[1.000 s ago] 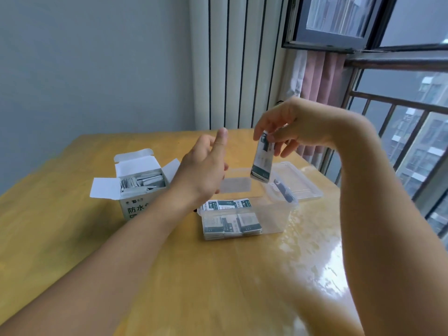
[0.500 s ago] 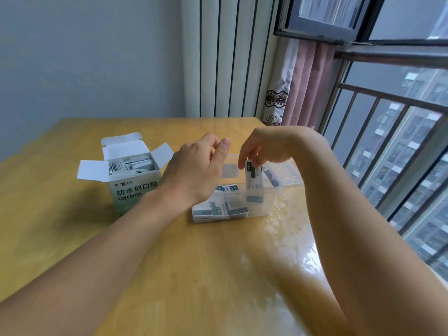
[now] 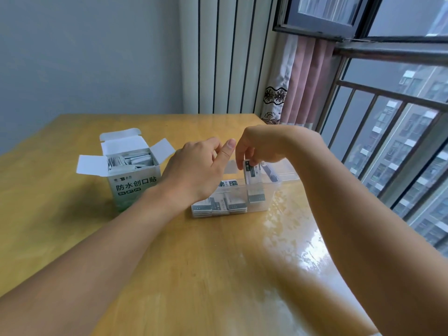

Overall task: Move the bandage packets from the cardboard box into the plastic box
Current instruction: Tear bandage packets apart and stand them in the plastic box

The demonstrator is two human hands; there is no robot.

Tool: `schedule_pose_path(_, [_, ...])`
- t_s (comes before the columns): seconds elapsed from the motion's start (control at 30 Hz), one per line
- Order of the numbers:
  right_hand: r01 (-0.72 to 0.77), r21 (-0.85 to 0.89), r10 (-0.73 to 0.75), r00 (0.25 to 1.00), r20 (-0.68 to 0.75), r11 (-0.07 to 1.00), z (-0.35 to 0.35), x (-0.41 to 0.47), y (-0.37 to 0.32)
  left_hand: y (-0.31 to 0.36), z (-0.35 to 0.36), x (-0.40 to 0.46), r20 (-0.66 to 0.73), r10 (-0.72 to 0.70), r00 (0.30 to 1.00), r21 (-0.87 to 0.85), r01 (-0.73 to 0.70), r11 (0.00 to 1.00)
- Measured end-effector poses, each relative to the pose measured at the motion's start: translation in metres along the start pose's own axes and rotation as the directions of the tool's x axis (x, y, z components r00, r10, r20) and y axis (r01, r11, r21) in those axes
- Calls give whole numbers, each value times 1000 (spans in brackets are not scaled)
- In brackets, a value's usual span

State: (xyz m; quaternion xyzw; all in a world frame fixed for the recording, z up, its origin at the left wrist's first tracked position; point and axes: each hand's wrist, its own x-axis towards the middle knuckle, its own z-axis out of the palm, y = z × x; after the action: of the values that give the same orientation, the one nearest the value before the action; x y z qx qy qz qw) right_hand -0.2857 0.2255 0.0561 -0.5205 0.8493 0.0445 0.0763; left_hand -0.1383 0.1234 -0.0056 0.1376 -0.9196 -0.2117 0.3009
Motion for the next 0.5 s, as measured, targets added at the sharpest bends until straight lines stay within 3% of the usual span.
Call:
schedule_pose_path(0.17, [2, -47, 1, 998, 59, 999, 16, 6, -2, -2, 1, 1, 0, 2, 1000, 5, -2, 1000])
schedule_pose_path(0.5, [-59, -30, 58, 998, -37, 998, 27, 12, 0, -3, 1, 1, 17, 1, 1000, 22, -2, 1000])
